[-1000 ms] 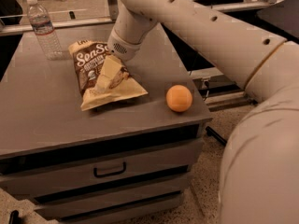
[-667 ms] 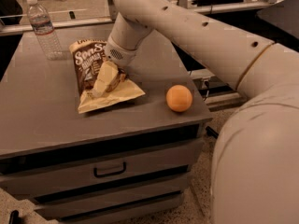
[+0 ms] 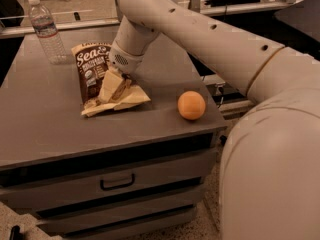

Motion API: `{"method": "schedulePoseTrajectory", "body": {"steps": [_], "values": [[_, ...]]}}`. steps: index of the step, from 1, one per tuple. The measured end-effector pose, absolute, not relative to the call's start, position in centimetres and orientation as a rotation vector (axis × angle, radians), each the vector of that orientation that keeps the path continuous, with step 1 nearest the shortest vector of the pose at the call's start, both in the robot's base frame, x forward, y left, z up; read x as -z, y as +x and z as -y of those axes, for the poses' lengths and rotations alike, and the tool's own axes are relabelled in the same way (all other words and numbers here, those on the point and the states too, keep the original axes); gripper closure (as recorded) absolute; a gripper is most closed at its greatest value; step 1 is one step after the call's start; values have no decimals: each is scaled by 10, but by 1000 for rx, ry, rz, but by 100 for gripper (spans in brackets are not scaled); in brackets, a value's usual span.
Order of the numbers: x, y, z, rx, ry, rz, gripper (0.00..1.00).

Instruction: Pick brown chip bag

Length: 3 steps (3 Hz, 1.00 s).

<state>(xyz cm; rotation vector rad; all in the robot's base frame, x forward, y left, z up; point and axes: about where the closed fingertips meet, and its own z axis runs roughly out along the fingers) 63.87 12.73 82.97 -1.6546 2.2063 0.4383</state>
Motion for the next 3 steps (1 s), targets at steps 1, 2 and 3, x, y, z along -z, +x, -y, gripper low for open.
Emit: {"method": "schedulePoseTrajectory", "body": {"steps": [1,2,3], "values": [[-833,639,-127,-439,-1655,-2206,82],[-835,639,-127,-439,-1655,-2206,100],[-836,639,-127,-439,-1655,-2206,100]]}}
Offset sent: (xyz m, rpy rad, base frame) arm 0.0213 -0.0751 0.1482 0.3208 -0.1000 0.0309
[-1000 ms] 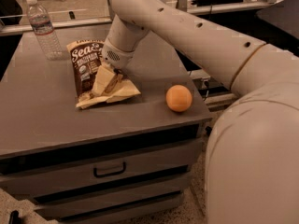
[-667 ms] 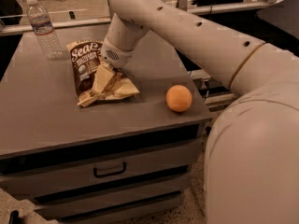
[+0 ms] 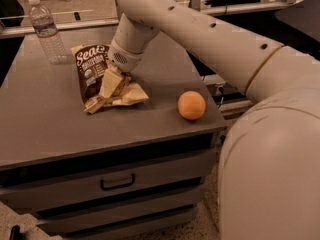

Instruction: Pick brown chip bag

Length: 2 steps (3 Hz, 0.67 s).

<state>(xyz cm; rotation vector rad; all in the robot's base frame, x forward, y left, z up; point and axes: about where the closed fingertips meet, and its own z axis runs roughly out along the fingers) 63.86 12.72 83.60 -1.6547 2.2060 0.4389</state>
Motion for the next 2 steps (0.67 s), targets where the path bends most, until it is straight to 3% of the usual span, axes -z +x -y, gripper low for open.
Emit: {"method": "schedulePoseTrajectory", "body": {"steps": [2], "values": [[-838,639,-127,-439,-1655,-2206,100]]}}
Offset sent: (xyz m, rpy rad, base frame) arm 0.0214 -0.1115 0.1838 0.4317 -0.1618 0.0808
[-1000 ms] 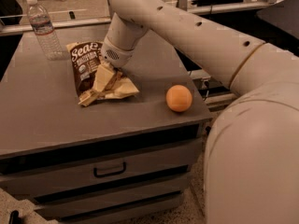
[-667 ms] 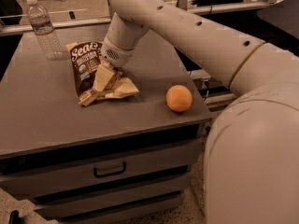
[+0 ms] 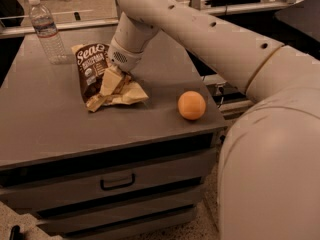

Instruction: Pick brown chip bag

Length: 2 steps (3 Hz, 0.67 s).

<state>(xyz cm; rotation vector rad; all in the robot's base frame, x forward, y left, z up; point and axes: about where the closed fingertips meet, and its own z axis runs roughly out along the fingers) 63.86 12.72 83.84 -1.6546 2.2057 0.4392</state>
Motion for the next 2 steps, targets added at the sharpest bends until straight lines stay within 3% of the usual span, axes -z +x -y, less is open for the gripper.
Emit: {"method": "schedulePoseTrajectory", "body": {"steps": [2], "values": [[-840,639,-127,-439,-1655,-2205,100]]}}
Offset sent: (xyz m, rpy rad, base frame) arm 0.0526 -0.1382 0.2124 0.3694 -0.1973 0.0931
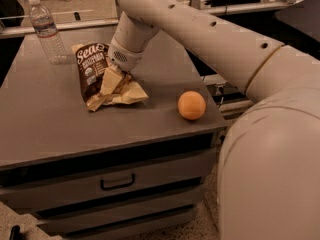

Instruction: Pick brown chip bag

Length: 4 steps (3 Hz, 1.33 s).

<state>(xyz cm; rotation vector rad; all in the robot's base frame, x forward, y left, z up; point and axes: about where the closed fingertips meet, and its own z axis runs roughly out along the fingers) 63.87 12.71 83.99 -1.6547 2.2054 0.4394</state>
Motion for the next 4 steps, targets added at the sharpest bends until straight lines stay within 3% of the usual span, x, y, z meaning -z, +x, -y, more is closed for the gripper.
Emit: {"method": "schedulePoseTrajectory", "body": {"steps": [2,4], "values": [[-840,639,-127,-440,-1655,-2205,100],[-927,633,-105,-523,-1599,-2003,100]]}}
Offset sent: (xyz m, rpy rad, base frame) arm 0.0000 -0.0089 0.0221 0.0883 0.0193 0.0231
